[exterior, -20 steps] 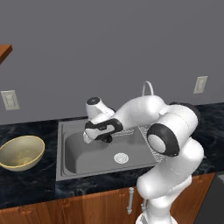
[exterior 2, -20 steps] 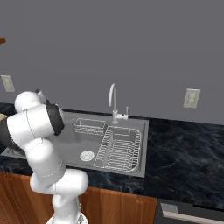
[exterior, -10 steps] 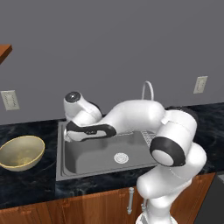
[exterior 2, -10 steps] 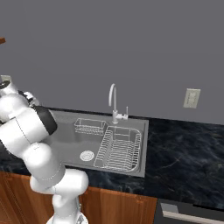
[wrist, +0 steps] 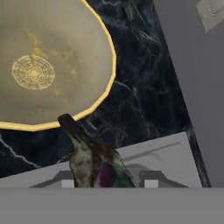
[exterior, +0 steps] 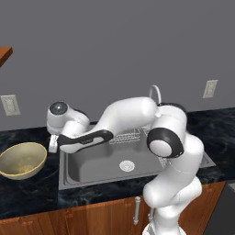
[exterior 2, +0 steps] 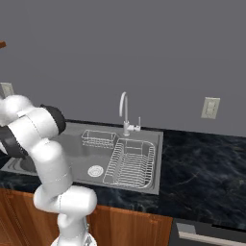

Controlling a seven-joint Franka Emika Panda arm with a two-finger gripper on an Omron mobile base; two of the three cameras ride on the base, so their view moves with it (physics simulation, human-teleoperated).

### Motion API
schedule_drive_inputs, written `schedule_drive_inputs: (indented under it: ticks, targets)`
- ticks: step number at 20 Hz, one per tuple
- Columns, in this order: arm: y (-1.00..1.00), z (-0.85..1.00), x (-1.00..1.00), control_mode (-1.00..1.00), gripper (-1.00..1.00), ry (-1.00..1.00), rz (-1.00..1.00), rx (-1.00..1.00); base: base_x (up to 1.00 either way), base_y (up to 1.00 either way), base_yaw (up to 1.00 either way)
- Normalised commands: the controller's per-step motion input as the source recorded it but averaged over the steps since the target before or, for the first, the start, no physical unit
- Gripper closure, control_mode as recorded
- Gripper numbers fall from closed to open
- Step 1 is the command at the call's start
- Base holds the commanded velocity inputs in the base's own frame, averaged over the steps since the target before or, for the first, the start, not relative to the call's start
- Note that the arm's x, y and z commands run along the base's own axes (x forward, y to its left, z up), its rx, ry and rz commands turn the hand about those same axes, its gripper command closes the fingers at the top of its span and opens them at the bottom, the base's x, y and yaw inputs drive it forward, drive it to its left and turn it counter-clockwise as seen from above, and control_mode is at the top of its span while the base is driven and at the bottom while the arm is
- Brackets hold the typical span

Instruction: Pick the eggplant from the sink and place it in the bowl. Then pick the bowl and place it in the microwave. Then close the microwave door and press the start button.

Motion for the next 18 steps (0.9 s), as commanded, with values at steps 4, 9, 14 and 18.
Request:
schedule_drive_inputs:
  ticks: [4, 9, 14, 18]
  targets:
    - [1.0, 0.05, 0.0, -1.0, 1.0, -0.05, 0.25, -0.04, 0.0, 0.0, 0.0]
    - [0.87, -0.01, 0.0, -1.0, 1.0, 0.02, 0.12, -0.01, 0.0, 0.0, 0.0]
    - [0.77, -0.01, 0.0, -1.0, 1.0, 0.0, 0.07, -0.04, 0.0, 0.0, 0.0]
    - [0.51, -0.03, 0.0, -1.0, 1.0, 0.0, 0.02, -0.05, 0.0, 0.0, 0.0]
